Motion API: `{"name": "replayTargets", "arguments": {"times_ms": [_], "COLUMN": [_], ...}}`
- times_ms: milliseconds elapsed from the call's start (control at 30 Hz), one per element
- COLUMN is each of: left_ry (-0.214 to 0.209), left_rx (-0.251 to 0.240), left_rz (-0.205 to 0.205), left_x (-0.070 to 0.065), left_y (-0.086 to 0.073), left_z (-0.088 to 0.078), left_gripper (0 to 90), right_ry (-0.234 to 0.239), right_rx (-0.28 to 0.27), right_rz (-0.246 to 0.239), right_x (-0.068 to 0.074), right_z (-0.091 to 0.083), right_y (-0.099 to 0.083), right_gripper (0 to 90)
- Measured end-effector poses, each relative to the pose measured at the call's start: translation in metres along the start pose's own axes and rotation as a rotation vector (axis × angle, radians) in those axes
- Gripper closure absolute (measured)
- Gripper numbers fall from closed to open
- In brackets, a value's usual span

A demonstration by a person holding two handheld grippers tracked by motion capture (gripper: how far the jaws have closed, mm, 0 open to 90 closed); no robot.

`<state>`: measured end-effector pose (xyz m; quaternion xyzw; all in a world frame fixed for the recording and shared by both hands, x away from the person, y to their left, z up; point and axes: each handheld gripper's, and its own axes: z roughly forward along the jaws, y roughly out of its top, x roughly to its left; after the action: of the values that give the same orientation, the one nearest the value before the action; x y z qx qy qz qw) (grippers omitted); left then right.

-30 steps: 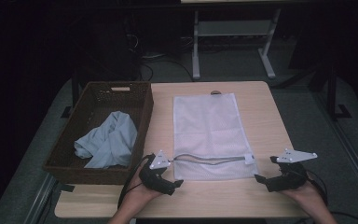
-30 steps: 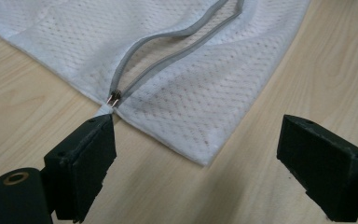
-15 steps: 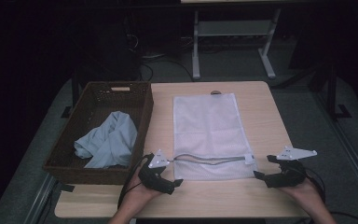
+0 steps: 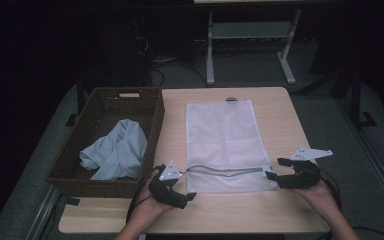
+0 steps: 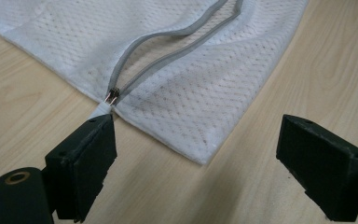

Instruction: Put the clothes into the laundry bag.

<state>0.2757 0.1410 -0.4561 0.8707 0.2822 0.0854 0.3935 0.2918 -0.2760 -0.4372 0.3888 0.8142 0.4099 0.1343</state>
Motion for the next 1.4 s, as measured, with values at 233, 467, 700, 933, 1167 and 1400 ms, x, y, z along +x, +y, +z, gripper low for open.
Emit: {"name": "replayTargets", "arguments": {"times_ms": [233, 467, 700, 933, 1167, 1400], "left_ry": [0.011, 0.003, -0.002, -0.003, -0.004, -0.008], "left_rx": [-0.002, -0.007, -0.001, 0.004, 0.002, 0.007], "left_rz": [0.009, -0.009, -0.006, -0.004, -0.006, -0.008], "left_x": [0.0, 0.003, 0.002, 0.002, 0.002, 0.002], "left_y": [0.002, 0.001, 0.0, 0.0, 0.0, 0.0], "left_z": [-0.001, -0.002, -0.001, 0.0, -0.001, 0.0], "left_gripper": [11.6, 11.7, 11.8, 11.8, 11.7, 11.8], "right_ry": [0.053, 0.033, 0.0, -0.035, -0.067, -0.104], "right_rx": [0.002, 0.006, -0.006, 0.002, -0.002, 0.009], "right_rz": [0.007, -0.041, -0.059, -0.022, -0.019, -0.012], "right_x": [-0.01, -0.012, -0.016, -0.031, -0.042, -0.055], "right_z": [0.011, 0.025, 0.036, 0.051, 0.061, 0.081], "right_y": [0.012, 0.03, 0.048, 0.064, 0.078, 0.081], "right_gripper": [44.4, 62.0, 75.0, 88.2, 89.1, 89.2]}}
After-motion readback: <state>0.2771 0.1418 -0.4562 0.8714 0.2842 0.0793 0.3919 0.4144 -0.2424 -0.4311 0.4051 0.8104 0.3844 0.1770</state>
